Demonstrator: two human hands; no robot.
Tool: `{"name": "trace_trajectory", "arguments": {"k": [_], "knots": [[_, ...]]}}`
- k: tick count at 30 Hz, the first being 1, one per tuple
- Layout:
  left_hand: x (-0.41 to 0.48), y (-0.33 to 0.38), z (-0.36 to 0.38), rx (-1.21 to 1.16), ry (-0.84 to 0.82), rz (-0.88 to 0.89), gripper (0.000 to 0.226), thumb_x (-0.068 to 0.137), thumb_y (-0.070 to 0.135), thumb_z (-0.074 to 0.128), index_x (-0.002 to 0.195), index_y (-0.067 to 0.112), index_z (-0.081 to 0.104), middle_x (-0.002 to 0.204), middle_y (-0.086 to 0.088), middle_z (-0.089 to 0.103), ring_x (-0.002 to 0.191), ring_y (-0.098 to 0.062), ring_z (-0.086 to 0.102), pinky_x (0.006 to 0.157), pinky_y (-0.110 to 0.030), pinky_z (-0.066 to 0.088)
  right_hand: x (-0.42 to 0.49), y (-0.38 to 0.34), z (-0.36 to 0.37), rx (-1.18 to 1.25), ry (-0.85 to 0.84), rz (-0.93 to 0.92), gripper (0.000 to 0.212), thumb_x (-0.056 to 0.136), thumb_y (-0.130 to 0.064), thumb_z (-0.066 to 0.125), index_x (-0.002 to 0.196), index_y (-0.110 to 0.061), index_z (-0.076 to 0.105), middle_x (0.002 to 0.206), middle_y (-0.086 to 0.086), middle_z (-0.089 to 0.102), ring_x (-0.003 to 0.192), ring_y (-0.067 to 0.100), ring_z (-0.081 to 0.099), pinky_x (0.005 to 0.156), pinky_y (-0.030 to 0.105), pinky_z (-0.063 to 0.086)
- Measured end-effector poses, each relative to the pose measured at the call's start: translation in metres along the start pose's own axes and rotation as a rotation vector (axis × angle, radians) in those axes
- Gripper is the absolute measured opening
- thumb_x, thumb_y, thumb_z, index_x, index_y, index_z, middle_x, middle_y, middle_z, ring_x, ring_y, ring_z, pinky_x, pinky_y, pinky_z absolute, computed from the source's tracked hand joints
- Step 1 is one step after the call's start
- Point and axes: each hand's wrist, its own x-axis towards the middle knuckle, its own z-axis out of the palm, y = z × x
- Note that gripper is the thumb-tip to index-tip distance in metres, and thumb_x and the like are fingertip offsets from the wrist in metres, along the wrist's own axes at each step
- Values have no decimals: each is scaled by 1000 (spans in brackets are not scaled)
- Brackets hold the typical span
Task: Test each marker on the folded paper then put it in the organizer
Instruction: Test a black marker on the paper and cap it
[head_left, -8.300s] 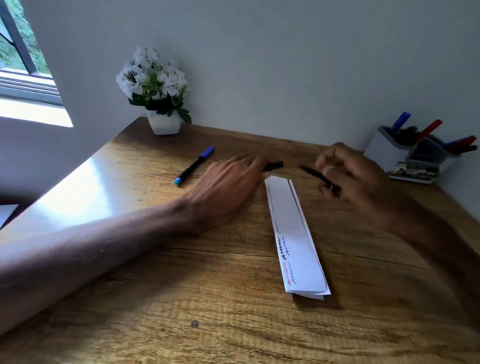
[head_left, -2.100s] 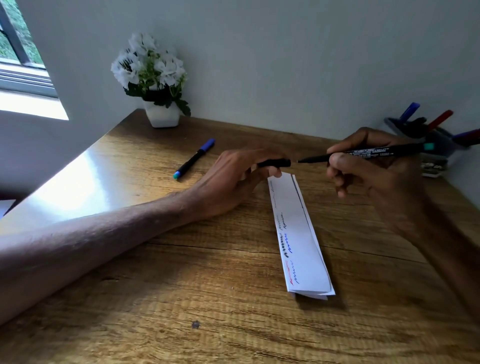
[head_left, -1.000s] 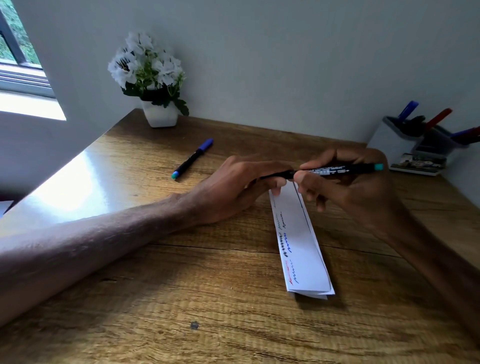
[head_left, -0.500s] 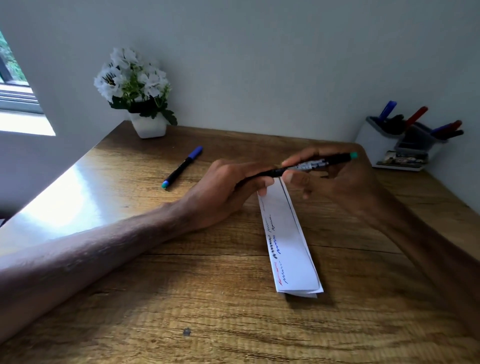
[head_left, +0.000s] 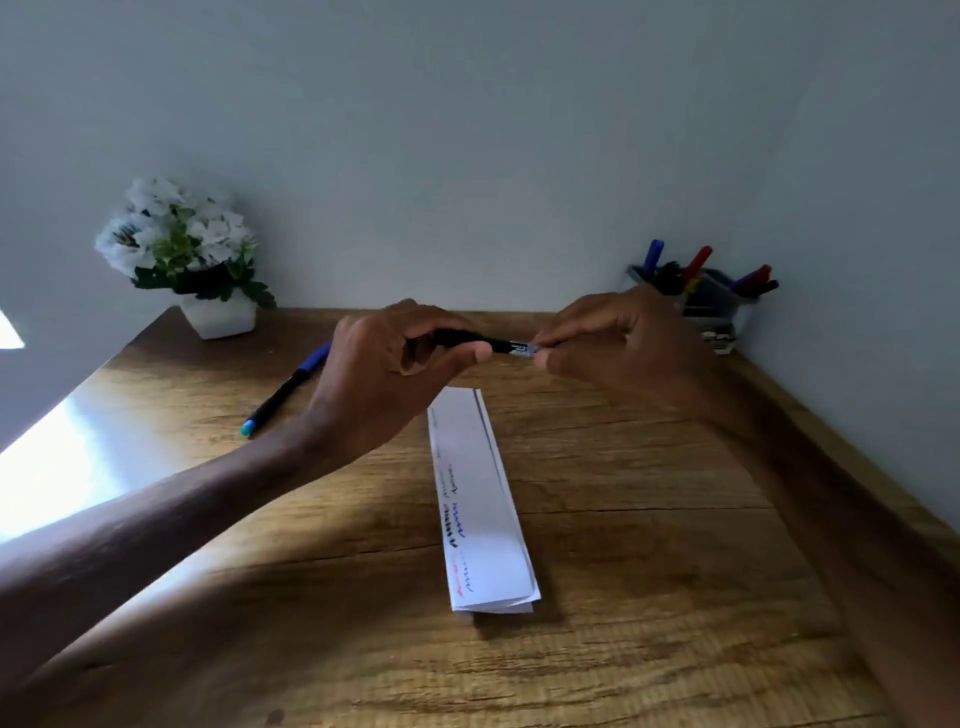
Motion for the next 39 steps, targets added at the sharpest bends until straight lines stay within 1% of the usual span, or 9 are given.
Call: {"name": "trace_trajectory", "arguments": {"k": [6, 9, 12, 15, 21, 24, 26, 30, 39], "knots": [[33, 17, 37, -3, -105, 20, 25, 87, 46, 75, 100, 24, 78, 80, 12, 74, 68, -9, 67, 55, -20, 48, 7, 9, 8, -353, 76, -163, 35, 90, -42, 65, 96, -11, 82, 86, 10, 76, 75, 23, 69, 68, 36, 54], [44, 7, 51, 14, -255, -111, 27, 88, 47, 74, 107, 28, 69, 92, 15, 71, 82, 4, 66, 64, -9, 46, 5, 29, -8, -352, 169, -35, 21, 91, -21, 73, 111, -16, 76, 97, 4, 76, 85, 16, 68, 76, 37, 56], [46, -13, 59, 252, -536, -91, 36, 93, 48, 60, 106, 16, 70, 104, 3, 71, 93, -11, 66, 79, -29, 53, 3, 47, -30, -350, 335, 94, 33, 89, -15, 76, 121, -19, 67, 104, -8, 71, 92, 9, 68, 80, 30, 60], [37, -25, 65, 358, -668, -53, 29, 98, 40, 56, 96, 13, 69, 95, 0, 69, 85, -16, 63, 80, -40, 54, 5, 50, -50, -282, 544, 125, 32, 88, -14, 76, 118, -13, 64, 100, -5, 72, 88, 7, 71, 77, 11, 56], [31, -30, 70, 402, -629, 44, 29, 101, 44, 51, 79, 26, 55, 80, 9, 57, 72, -11, 56, 68, -29, 47, 25, 56, -85, -279, 820, 87, 24, 99, -22, 61, 119, -9, 62, 103, 7, 74, 88, 14, 76, 78, 32, 63], [30, -28, 68, 403, -652, 5, 55, 95, 61, 37, 96, 17, 69, 93, 3, 70, 84, -15, 66, 77, -33, 55, 33, 63, -91, -359, 842, 70, 25, 98, -20, 63, 119, -7, 64, 102, 8, 75, 90, 12, 73, 74, 16, 59], [30, -25, 64, 407, -660, -15, 65, 93, 65, 35, 114, 15, 71, 110, -4, 73, 100, -20, 69, 86, -38, 56, 36, 68, -88, -384, 827, 83, 24, 97, -20, 64, 119, -9, 65, 102, 7, 75, 91, 13, 74, 74, 22, 61], [31, -20, 66, 418, -651, 2, 47, 101, 51, 50, 123, 14, 68, 119, -7, 70, 105, -21, 67, 89, -37, 56, 39, 85, -78, -451, 764, 150, 23, 97, -25, 62, 118, -15, 65, 104, 5, 76, 91, 19, 74, 77, 47, 62], [28, -20, 68, 431, -609, -2, 49, 101, 54, 49, 128, 16, 65, 126, -7, 67, 111, -22, 66, 91, -34, 54, 41, 107, -71, -395, 673, 195, 21, 99, -15, 62, 118, -9, 68, 112, 7, 74, 101, 17, 72, 82, 45, 62]]}}
